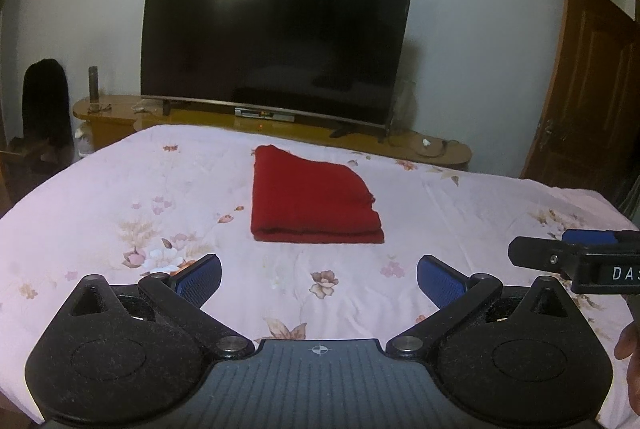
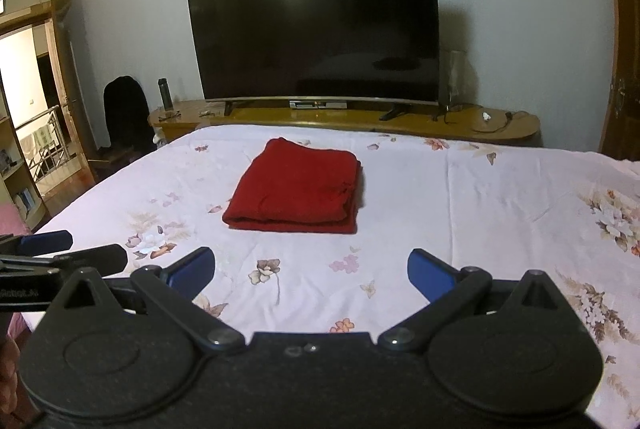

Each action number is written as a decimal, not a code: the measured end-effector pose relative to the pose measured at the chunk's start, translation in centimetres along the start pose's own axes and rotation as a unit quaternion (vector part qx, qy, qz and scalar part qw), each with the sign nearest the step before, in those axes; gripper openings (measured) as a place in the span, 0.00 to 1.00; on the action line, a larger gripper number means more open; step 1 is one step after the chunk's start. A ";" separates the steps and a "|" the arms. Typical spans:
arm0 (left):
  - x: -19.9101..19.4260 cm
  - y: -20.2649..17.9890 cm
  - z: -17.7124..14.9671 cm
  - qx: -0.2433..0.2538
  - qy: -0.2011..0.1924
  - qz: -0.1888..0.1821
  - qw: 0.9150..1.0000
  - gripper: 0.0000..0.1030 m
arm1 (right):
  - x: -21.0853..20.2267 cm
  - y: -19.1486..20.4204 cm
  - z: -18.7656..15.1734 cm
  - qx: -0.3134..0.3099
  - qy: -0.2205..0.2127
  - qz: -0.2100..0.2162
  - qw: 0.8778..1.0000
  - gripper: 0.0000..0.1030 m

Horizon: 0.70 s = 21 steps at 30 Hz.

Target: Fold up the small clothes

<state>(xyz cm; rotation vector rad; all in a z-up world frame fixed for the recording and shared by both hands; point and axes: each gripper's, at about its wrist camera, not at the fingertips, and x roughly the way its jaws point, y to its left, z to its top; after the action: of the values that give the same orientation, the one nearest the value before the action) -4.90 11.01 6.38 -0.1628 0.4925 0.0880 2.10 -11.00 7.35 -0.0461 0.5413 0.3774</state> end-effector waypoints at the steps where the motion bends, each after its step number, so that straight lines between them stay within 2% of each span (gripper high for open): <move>1: 0.0 0.0 0.0 0.000 0.000 0.000 1.000 1.00 | -0.1 0.1 0.0 0.000 -0.001 -0.001 1.000 0.99; 21: 0.2 -0.2 0.5 0.006 -0.009 -0.001 1.000 1.00 | 0.0 0.7 0.7 0.003 -0.014 -0.005 1.000 0.99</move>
<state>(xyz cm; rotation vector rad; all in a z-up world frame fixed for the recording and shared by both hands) -4.47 10.94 6.76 -0.1505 0.4749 0.0849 2.16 -10.26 7.99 -0.0376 0.5133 0.3664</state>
